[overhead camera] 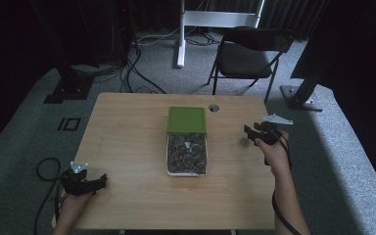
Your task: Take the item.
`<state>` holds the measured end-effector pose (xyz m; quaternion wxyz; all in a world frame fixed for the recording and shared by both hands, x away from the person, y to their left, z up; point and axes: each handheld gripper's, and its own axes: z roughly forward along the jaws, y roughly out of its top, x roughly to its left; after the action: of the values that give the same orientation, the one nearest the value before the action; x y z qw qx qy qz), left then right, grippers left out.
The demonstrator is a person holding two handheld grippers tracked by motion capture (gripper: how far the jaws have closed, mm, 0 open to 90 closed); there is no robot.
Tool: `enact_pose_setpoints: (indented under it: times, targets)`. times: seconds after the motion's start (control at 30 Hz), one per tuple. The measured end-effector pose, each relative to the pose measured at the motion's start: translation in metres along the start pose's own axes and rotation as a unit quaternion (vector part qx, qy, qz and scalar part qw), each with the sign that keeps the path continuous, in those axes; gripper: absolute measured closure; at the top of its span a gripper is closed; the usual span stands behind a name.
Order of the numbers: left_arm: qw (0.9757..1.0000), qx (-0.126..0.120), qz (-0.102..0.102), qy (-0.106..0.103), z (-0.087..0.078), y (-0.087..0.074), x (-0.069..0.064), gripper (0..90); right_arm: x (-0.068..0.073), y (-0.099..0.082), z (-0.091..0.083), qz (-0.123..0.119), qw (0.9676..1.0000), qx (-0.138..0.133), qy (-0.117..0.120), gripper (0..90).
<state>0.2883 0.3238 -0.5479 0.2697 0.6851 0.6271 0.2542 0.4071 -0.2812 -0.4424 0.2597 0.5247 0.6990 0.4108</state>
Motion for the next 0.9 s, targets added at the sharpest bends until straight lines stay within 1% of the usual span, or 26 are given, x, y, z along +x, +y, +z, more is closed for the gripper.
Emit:
enact_pose_setpoints:
  times: [0.07, 0.13, 0.27, 0.3, 0.4, 0.53, 0.63, 0.7, 0.77, 0.9]
  targets:
    - [1.0000, 0.000, 0.000, 0.000, 0.000, 0.000, 0.000, 0.3, 0.001, 0.000, -0.001, 0.000, 1.0000, -0.001, 0.002, 50.2]
    - [1.0000, 0.000, 0.000, 0.000, 0.000, 0.000, 0.000, 0.3, 0.002, -0.002, -0.004, -0.002, 1.0000, -0.001, 0.008, 45.7]
    - [1.0000, 0.000, 0.000, 0.000, 0.000, 0.000, 0.000, 0.3, 0.004, -0.004, -0.008, -0.009, 0.9999, 0.000, 0.011, 42.8]
    - [1.0000, 0.000, 0.000, 0.000, 0.000, 0.000, 0.000, 0.3, 0.004, -0.005, -0.009, -0.009, 0.9999, -0.001, 0.010, 42.6]
    - [1.0000, 0.000, 0.000, 0.000, 0.000, 0.000, 0.000, 0.3, 0.006, -0.009, -0.013, -0.007, 0.9998, -0.004, 0.017, 38.1]
    - [1.0000, 0.000, 0.000, 0.000, 0.000, 0.000, 0.000, 0.3, 0.007, -0.014, -0.018, -0.012, 0.9998, -0.005, 0.016, 32.8]
    - [1.0000, 0.000, 0.000, 0.000, 0.000, 0.000, 0.000, 0.3, 0.008, -0.017, -0.020, -0.017, 0.9998, -0.003, 0.014, 31.3]
    - [1.0000, 0.000, 0.000, 0.000, 0.000, 0.000, 0.000, 0.3, 0.009, -0.022, -0.023, -0.024, 0.9997, -0.001, 0.008, 29.1]
    - [1.0000, 0.000, 0.000, 0.000, 0.000, 0.000, 0.000, 0.3, 0.009, -0.026, -0.025, -0.022, 0.9997, -0.002, 0.007, 25.6]
    - [1.0000, 0.000, 0.000, 0.000, 0.000, 0.000, 0.000, 0.3, 0.011, -0.034, -0.028, -0.020, 0.9997, 0.000, 0.013, 21.1]
